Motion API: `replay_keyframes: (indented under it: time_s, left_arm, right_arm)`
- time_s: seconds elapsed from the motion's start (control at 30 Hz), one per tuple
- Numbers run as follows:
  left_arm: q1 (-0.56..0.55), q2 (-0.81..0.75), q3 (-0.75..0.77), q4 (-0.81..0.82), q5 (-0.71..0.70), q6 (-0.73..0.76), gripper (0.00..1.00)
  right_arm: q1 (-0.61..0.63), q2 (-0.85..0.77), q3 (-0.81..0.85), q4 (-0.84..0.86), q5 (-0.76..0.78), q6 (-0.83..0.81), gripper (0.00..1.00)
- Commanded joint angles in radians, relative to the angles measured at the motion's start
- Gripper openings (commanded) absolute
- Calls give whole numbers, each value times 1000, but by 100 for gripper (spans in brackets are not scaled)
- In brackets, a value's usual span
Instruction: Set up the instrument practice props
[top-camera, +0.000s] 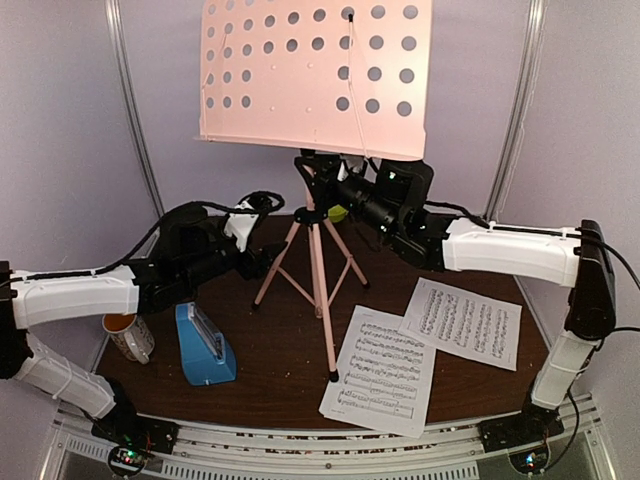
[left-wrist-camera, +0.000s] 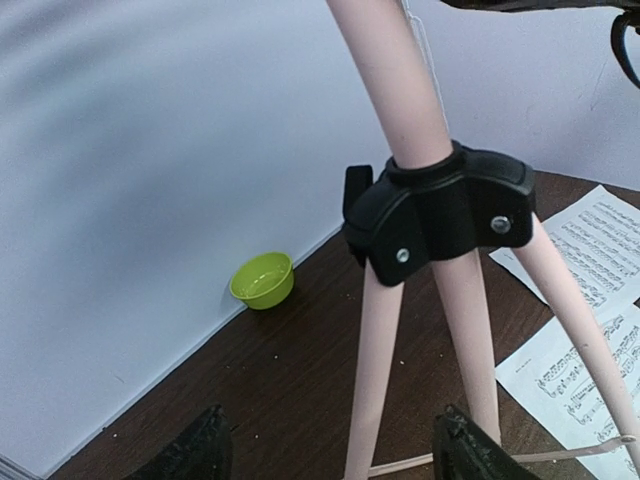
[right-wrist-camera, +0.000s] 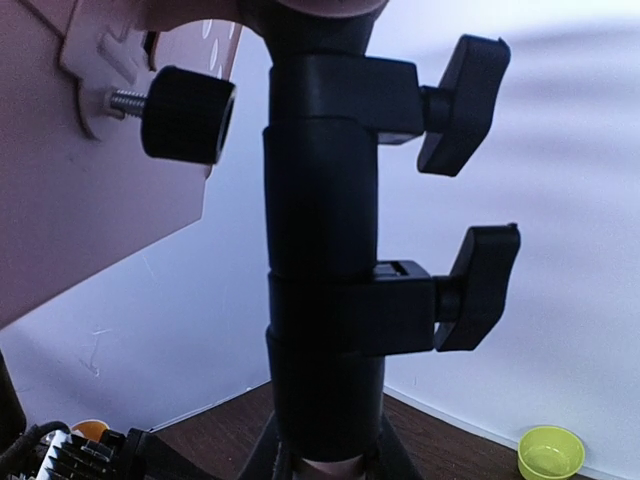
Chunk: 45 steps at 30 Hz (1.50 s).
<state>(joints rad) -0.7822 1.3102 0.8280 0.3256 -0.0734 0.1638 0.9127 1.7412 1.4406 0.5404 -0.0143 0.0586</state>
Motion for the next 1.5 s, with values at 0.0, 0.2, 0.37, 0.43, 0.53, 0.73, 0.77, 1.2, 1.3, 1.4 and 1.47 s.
replay_keyframes:
  time_s: [0.0, 0.2, 0.37, 0.43, 0.53, 0.73, 0.77, 1.2, 1.3, 1.4, 1.47]
  left_arm:
    - [8, -36, -32, 2, 59, -53, 70]
    - [7, -25, -16, -45, 78, -45, 67]
    - [8, 0, 10, -71, 98, -39, 67]
    - [7, 8, 16, -74, 109, -40, 66]
    - [8, 20, 29, -89, 124, -40, 66]
    - [9, 41, 71, -140, 160, -28, 66]
    - [10, 45, 77, -148, 169, -26, 66]
    - [43, 108, 169, -227, 264, -25, 65]
    - [55, 132, 201, -249, 288, -27, 64]
    - [63, 154, 227, -275, 301, -24, 63]
    - [71, 168, 250, -295, 316, -23, 63]
  right_arm:
    - [-2, -43, 58, 276, -62, -8, 0]
    - [-4, -71, -25, 287, -72, -13, 0]
    - [-2, -124, -129, 296, -63, -12, 3]
    - [-3, -141, -159, 298, -60, -12, 9]
    - [-3, -157, -189, 296, -61, -9, 18]
    - [0, -180, -229, 283, -72, 10, 52]
    - [1, -184, -238, 280, -74, 9, 59]
    - [10, -336, -476, 215, -37, 82, 100]
    - [10, -377, -526, 144, -39, 115, 100]
    - [9, -406, -542, 18, -39, 142, 98]
    - [11, -415, -544, -63, -53, 157, 97]
